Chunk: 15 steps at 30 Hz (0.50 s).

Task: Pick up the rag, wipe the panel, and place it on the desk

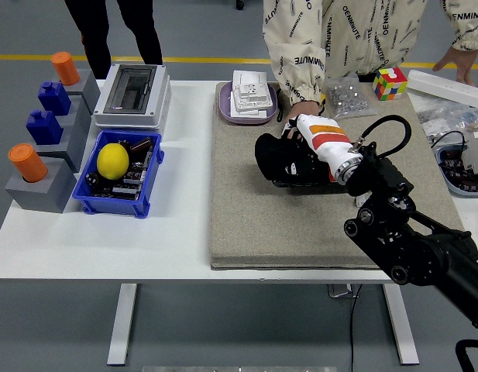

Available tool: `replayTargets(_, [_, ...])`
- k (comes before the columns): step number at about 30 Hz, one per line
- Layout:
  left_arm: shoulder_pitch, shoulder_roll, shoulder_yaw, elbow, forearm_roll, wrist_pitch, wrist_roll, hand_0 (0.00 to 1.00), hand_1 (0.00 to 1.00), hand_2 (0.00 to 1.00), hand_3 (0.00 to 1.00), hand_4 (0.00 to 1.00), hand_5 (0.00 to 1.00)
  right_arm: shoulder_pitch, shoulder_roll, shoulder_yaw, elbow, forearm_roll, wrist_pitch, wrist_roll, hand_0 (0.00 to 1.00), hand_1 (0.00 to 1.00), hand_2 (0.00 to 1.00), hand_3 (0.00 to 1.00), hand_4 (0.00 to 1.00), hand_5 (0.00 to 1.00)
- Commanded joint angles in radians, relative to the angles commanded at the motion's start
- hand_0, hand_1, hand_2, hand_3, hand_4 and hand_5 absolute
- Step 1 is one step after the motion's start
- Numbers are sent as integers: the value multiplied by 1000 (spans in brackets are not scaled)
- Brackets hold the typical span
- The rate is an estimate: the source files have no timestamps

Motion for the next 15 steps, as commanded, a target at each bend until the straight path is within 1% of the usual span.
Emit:
replayTargets(9, [1,-2,-7,0,3,1,4,642,689,724,564,592,468,17,35,-36,-1,4,0,0,247,300,394,392,998,40])
replayTargets(15, [-1,-2,-9,0,3,2,3,642,689,724,564,592,468,22,35,-48,-4,6,-1,1,247,300,395,393,998,40])
